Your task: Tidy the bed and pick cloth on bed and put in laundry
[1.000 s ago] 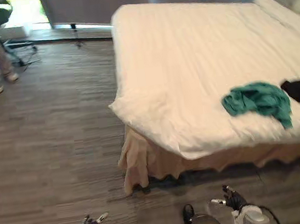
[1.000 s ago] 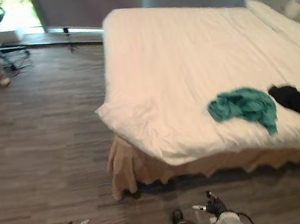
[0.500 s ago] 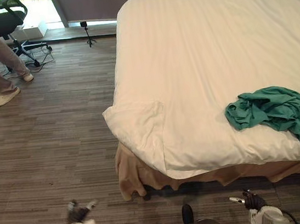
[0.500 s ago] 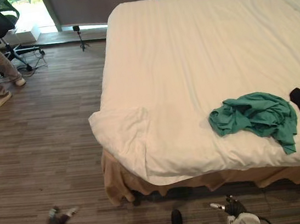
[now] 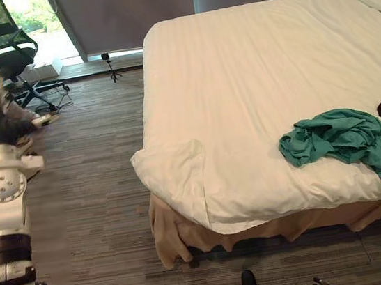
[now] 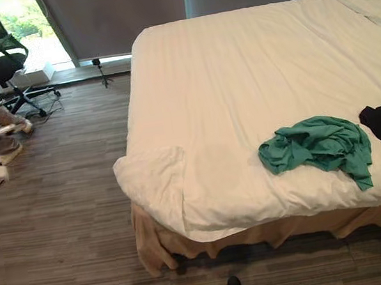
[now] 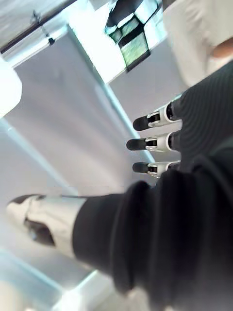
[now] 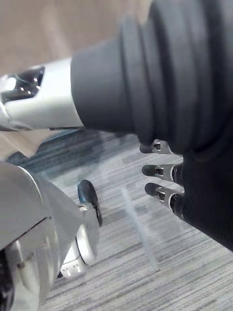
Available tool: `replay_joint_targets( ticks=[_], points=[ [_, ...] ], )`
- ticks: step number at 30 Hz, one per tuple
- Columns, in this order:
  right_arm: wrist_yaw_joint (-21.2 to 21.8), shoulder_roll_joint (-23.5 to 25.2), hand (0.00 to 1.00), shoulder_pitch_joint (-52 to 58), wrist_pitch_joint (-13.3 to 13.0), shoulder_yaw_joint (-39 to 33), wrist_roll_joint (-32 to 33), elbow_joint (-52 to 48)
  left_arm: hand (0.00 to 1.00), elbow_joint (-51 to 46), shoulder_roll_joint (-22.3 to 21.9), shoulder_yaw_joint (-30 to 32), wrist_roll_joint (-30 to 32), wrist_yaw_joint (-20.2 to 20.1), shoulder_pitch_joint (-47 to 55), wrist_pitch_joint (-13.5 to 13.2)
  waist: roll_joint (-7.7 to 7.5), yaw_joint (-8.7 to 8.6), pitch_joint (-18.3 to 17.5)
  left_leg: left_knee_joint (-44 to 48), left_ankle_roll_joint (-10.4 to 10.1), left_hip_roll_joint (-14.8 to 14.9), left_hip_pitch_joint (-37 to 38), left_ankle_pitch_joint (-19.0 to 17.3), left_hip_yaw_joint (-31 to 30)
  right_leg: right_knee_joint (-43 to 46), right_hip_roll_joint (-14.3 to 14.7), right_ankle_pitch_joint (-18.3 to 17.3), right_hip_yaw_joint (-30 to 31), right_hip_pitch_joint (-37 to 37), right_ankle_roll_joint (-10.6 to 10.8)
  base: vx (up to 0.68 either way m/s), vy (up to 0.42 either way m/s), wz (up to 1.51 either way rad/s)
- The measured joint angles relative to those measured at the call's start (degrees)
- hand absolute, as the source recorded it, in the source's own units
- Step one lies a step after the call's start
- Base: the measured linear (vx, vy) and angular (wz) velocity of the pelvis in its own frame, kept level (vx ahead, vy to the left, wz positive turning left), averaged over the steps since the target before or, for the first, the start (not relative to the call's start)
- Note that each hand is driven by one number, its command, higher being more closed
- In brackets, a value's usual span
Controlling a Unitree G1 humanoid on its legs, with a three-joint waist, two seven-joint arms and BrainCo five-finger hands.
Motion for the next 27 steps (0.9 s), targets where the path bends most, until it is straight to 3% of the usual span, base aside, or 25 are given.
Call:
replay_joint_targets(
  ticks=[6,10,14,15,23,27],
  points=[
    [-0.5,0.3,0.00,0.1,-0.8,2.0,0.0,-0.1,0.00,3.7,-5.9,-7.1,5.3,-0.7,-0.4,5.8,-0.31,-2.60,0.6,0.0,0.0,0.0,-0.1,0.0,2.4,0.0,0.5,0.7,2.0,-1.4,-0.2,-0.03,-0.018,-0.22],
    [-0.7,0.2,0.00,-0.1,-1.5,3.1,-0.1,-0.4,0.00,9.7,-8.8,-9.4,9.3,-1.1,-0.6,8.4,-0.38,-3.03,1.2,0.1,0.0,0.1,-0.6,0.0,4.2,0.0,1.0,1.2,3.6,-2.8,-0.2,-0.05,-0.035,-0.25],
    [-0.9,-0.9,0.00,-1.8,-1.5,5.1,-0.3,-2.4,0.00,16.4,-11.9,-10.9,10.3,-1.1,-1.3,10.9,-0.11,-4.07,4.7,0.9,-0.1,0.1,-3.1,0.0,5.5,0.0,1.1,1.9,4.5,-5.8,-0.4,-0.06,-0.055,-0.18],
    [-0.9,-1.0,0.00,-2.8,-1.5,5.2,-0.3,-2.4,1.00,17.5,-13.0,-11.8,10.6,-1.0,-1.3,11.5,-0.01,-4.41,6.0,1.0,-0.1,0.2,-3.4,0.0,5.6,0.4,1.1,2.2,4.5,-6.1,-0.5,-0.01,-0.048,-0.04],
    [-1.0,-2.7,0.00,-7.8,-1.3,7.4,-0.4,-2.4,1.00,18.3,-15.6,-15.0,18.4,1.1,-2.8,13.2,1.56,-4.80,8.7,1.2,-0.1,-0.1,-5.2,0.0,5.8,0.4,0.9,2.9,4.3,-7.9,0.1,-0.01,-0.018,-0.03],
    [-1.1,-3.1,0.00,-8.2,-1.3,7.5,-1.2,-2.4,1.00,17.6,-16.3,-15.0,18.4,1.5,-0.6,14.4,1.58,-4.66,8.7,1.3,0.0,-0.3,-4.7,0.0,5.1,0.4,0.5,2.6,3.5,-6.9,0.3,-0.03,-0.005,0.12]
  ],
)
